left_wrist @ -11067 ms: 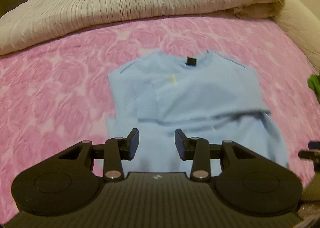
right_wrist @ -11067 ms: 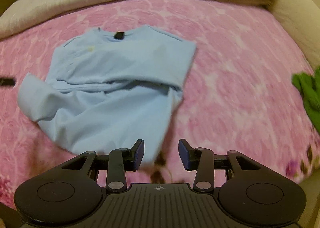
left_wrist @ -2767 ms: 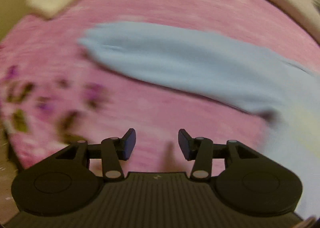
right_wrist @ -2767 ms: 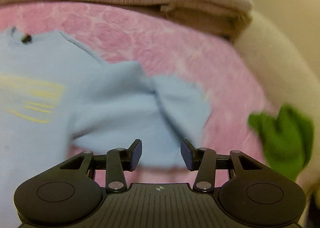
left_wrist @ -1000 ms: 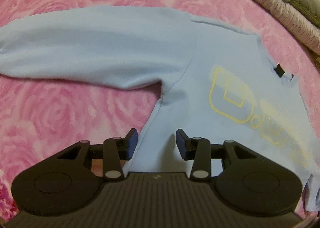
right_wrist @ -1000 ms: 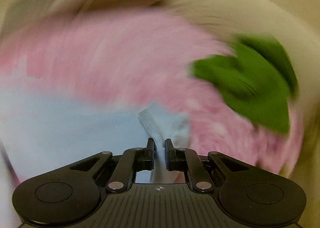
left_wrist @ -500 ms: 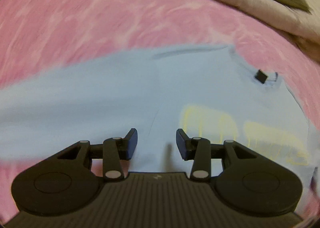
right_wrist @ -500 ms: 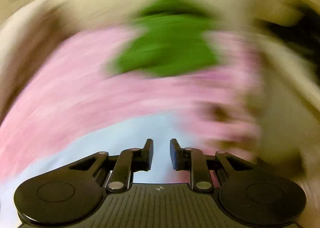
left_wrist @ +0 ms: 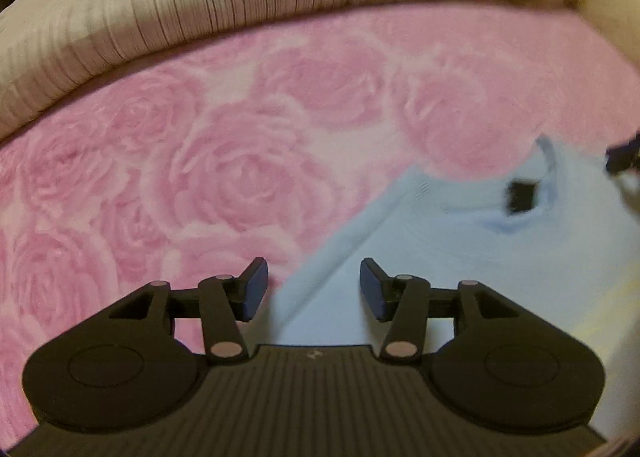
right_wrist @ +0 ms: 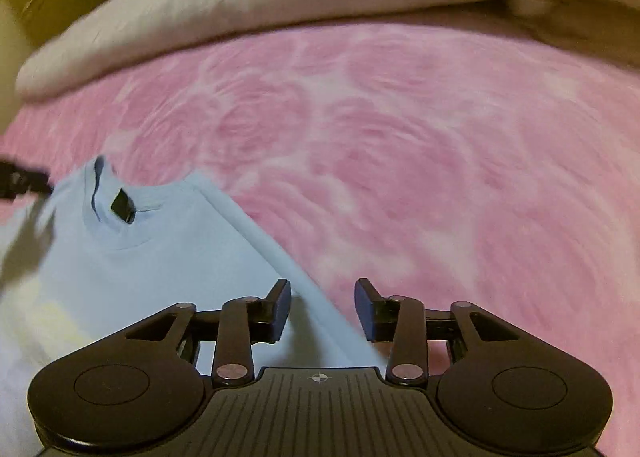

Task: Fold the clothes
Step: 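Grasp the collar edge with both grippers and pull it taut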

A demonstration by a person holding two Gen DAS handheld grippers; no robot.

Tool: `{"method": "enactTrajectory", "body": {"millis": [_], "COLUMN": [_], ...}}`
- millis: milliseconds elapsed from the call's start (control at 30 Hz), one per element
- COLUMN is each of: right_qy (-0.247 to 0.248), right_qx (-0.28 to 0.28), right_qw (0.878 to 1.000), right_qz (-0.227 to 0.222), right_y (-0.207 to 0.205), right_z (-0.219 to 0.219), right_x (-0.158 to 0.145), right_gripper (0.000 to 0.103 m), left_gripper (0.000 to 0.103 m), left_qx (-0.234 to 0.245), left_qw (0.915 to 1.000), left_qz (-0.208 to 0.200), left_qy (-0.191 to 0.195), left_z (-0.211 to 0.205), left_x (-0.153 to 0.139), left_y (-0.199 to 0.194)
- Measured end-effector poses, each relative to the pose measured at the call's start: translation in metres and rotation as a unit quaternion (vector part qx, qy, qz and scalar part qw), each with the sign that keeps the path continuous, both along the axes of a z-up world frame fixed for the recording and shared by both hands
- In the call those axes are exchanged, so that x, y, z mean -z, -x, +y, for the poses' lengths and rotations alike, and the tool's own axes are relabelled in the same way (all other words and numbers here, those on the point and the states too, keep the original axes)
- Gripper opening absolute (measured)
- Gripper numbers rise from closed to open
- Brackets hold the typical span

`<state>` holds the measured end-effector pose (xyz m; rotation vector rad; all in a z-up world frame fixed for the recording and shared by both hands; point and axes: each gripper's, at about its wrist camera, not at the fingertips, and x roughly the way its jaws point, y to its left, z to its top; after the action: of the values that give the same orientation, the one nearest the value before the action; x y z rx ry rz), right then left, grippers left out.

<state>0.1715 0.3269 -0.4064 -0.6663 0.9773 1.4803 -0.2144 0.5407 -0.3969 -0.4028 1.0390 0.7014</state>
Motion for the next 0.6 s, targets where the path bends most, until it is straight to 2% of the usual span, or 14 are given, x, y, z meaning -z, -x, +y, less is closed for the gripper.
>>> {"method": "enactTrajectory", "body": {"millis": [67, 100, 133, 167, 200, 233, 333, 500, 600], "right_qy": [0.005, 0.002, 0.001, 0.003, 0.006, 0.007, -0.007, -0.067, -0.100], "right_qx": [-0.028, -0.039, -0.050, -0.063, -0.079, -0.094, -0.105, -0.095, -0.088], "right_qw": [1.000, 0.999, 0.999, 0.998, 0.997, 0.995, 0.994, 0.992, 0.988], "right_qz": [-0.006, -0.008, -0.009, -0.013, -0.020, -0.021, -0.019, -0.050, -0.079], "right_y": [0.009, 0.012, 0.015, 0.018, 0.020, 0.022, 0.022, 0.022, 0.029], "right_z": [0.014, 0.017, 0.020, 0.020, 0.022, 0.024, 0.030, 0.033, 0.037], "right_x": [0.003, 0.004, 0.005, 0.004, 0.003, 0.001, -0.002, -0.024, -0.028], "right_gripper": [0.041, 0.042, 0.042, 0.037, 0.010, 0.005, 0.003, 0.002, 0.002], "left_gripper": [0.047, 0.047, 0.038, 0.015, 0.007, 0.005, 0.004, 0.006, 0.006], "left_qx": [0.016, 0.023, 0.034, 0.045, 0.058, 0.070, 0.088, 0.024, 0.003], "left_qw": [0.9998, 0.9997, 0.9994, 0.9988, 0.9980, 0.9970, 0.9944, 0.9953, 0.9936], "left_qz": [0.007, -0.004, -0.010, -0.017, -0.017, -0.016, -0.015, -0.062, -0.061], "left_qy": [0.003, -0.004, -0.007, -0.010, -0.019, -0.029, -0.057, -0.071, -0.095], "left_z": [0.006, 0.005, 0.004, 0.002, -0.003, -0.008, -0.018, 0.006, 0.014], "left_x": [0.011, 0.011, 0.010, 0.010, 0.008, 0.006, 0.001, -0.020, -0.017], "left_y": [0.001, 0.004, 0.004, 0.004, 0.003, 0.001, -0.002, 0.013, 0.011]}}
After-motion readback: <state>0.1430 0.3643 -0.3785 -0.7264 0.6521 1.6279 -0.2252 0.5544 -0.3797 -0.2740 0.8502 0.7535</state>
